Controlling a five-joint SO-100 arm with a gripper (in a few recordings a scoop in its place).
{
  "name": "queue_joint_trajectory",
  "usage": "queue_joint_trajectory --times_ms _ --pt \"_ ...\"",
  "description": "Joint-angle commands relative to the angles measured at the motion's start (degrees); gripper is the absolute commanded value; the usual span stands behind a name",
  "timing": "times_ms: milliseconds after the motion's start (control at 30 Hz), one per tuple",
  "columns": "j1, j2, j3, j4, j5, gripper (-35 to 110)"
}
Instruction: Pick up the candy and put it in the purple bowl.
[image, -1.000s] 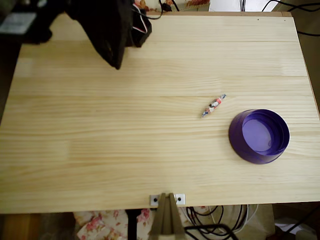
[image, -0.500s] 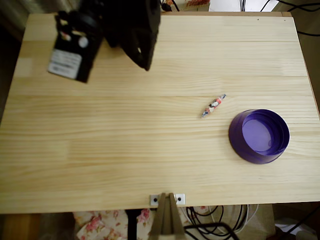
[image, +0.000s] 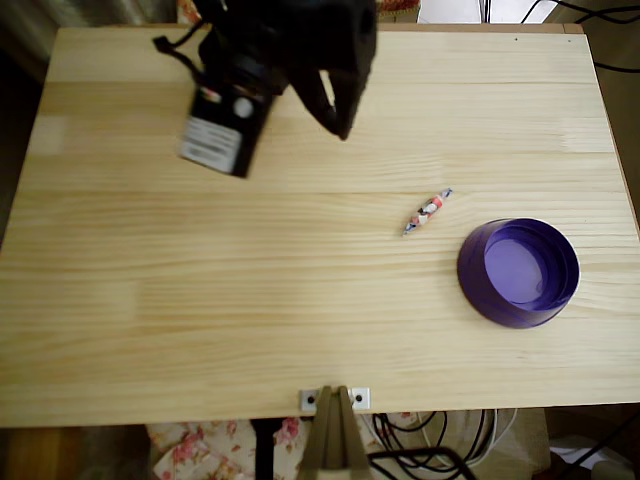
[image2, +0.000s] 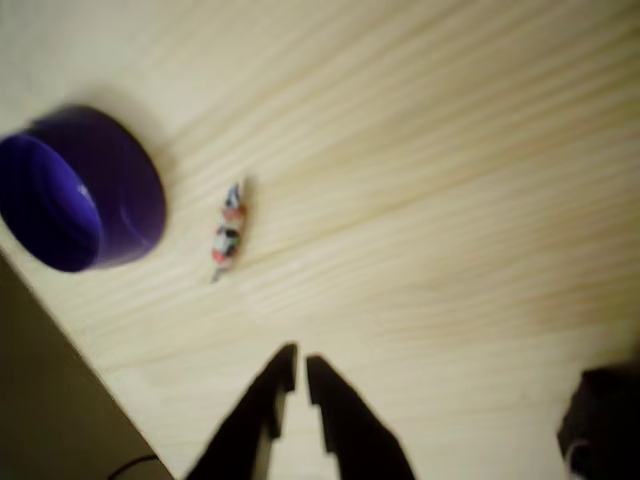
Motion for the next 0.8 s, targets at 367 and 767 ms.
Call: queue_joint_trajectory --times_ms 367,767 --pt "-10.11 -7.82 -3.6 -1.14 13.36 0" --pt "-14.59 -29.53 -15.03 -5.01 21.97 1"
